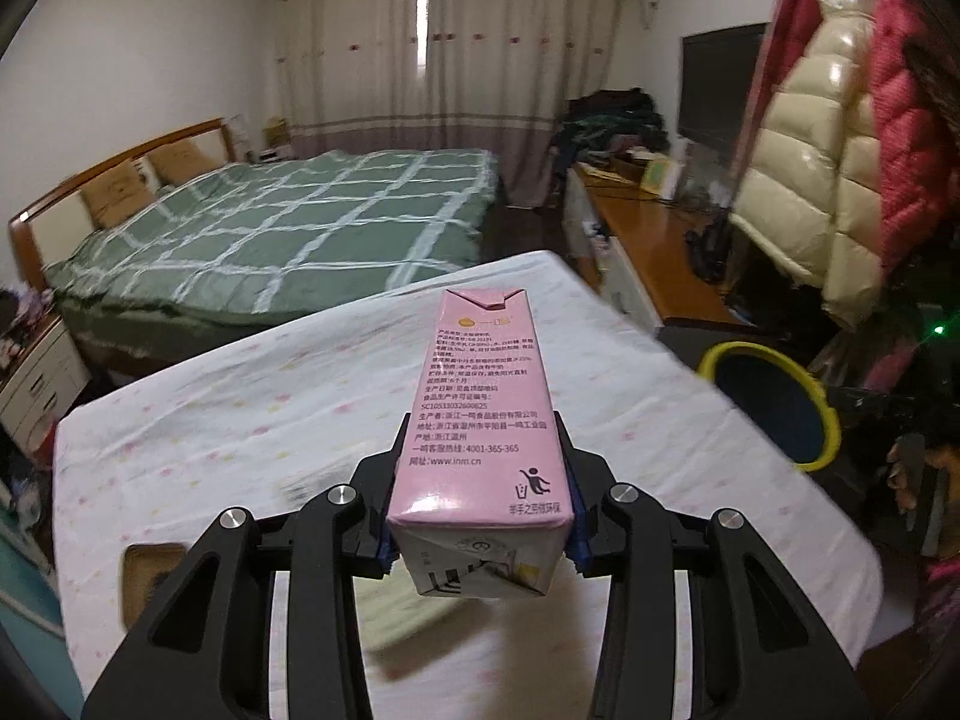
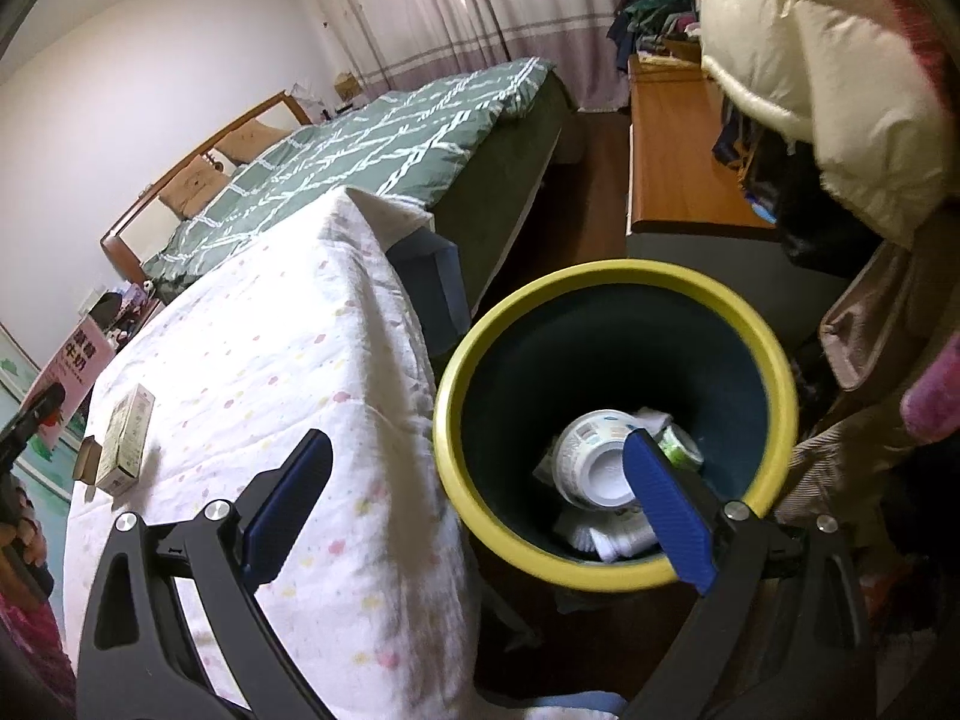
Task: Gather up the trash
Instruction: 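Carry the pink carton over the bin and open the left gripper, then grasp the pale green printed box with the right gripper and lift it, then carry the green box over the bin and open the right gripper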
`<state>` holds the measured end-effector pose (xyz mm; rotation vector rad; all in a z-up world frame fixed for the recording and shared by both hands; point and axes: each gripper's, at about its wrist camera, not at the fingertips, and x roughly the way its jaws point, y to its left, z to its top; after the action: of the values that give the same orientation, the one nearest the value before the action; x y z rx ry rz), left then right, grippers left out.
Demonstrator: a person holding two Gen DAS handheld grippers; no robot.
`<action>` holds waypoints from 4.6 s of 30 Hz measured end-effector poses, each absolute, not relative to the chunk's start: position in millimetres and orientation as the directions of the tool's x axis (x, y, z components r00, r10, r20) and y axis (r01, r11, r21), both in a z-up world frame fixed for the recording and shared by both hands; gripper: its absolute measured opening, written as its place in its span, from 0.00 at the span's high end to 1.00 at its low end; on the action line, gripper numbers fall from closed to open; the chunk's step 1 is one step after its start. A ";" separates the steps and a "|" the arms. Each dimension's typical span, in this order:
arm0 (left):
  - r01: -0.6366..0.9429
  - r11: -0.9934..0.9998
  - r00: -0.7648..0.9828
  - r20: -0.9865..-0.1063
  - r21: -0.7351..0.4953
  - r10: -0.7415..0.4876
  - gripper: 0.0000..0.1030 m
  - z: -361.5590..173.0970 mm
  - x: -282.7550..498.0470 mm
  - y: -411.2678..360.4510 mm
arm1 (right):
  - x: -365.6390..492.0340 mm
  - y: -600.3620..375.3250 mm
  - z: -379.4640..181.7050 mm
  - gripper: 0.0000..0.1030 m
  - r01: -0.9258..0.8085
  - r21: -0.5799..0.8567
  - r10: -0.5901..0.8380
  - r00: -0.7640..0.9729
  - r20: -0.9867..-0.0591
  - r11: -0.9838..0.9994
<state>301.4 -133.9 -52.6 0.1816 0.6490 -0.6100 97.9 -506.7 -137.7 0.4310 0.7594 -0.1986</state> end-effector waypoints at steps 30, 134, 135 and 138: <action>0.847 0.528 0.334 -0.711 -0.062 -0.619 0.15 -107.6 246.7 -487.2 | -30.1 -567.9 -154.0 0.10 0.490 0.258 -0.188 0.689 -0.699 0.833; -0.161 0.981 0.870 -0.484 -0.107 0.090 0.05 -90.7 269.4 84.4 | 191.0 -235.7 -107.1 0.34 -0.084 0.164 0.175 0.704 -0.688 0.983; -0.159 0.982 0.870 -0.485 -0.107 0.088 0.05 -90.8 269.7 83.8 | 186.6 -243.5 -106.4 0.34 -0.069 0.169 0.168 0.708 -0.686 0.983; -0.152 0.983 0.870 -0.486 -0.099 0.085 0.05 -91.3 269.9 80.0 | 173.5 -275.8 -105.1 0.34 0.000 0.178 0.123 0.724 -0.679 0.984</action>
<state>269.9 80.0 -91.3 -0.1358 0.5011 0.1244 173.5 -275.8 -105.1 0.1705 0.7598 0.0681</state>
